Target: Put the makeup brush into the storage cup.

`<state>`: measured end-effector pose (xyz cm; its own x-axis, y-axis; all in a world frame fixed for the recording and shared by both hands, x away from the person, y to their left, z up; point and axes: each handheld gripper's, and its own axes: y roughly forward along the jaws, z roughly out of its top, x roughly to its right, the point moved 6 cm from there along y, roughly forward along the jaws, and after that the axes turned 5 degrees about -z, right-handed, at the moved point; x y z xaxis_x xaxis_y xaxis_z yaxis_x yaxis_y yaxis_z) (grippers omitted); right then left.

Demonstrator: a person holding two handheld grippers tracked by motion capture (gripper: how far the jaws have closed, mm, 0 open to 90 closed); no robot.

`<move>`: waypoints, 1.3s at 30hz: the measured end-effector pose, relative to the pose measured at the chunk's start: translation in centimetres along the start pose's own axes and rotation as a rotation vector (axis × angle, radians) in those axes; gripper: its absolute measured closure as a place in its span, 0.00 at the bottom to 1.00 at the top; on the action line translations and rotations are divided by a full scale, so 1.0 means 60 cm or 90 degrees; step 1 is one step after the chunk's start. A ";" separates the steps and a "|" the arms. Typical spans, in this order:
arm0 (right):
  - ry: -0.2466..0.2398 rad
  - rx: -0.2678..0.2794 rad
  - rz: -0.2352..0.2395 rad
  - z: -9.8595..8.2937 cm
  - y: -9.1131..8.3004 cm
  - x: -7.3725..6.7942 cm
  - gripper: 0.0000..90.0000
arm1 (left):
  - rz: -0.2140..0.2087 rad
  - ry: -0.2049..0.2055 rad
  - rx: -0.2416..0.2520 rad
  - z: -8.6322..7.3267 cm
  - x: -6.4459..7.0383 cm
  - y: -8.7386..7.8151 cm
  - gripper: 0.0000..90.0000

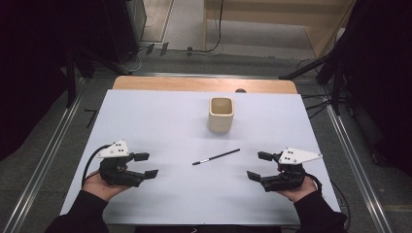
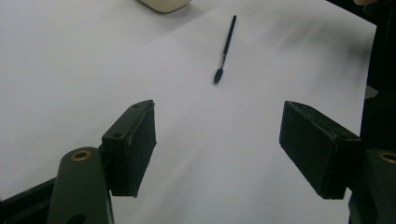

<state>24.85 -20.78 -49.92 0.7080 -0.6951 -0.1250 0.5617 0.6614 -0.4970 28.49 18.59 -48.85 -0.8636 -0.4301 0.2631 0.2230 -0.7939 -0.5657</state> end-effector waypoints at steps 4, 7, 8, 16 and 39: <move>-0.002 -0.001 -0.001 -0.001 0.001 0.000 0.23 | 0.000 0.003 -0.005 0.000 0.000 0.001 0.31; 0.001 0.000 -0.006 -0.001 0.002 0.001 0.23 | 0.000 0.005 -0.007 0.000 0.000 0.001 0.31; 0.003 -0.002 -0.009 -0.002 0.002 0.002 0.23 | -0.001 0.005 -0.006 0.000 0.000 0.002 0.31; 0.004 -0.005 -0.008 -0.004 0.004 0.003 0.23 | 0.004 0.006 -0.007 0.001 -0.001 0.003 0.31; -0.005 -0.015 -0.008 -0.008 0.006 0.003 0.23 | 0.009 0.013 -0.011 0.011 -0.004 0.012 0.30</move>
<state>24.98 -20.77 -50.53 0.7042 -0.7012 -0.1114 0.5605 0.6454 -0.5190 29.15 17.82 -48.82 -0.8692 -0.4326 0.2395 0.2277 -0.7801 -0.5827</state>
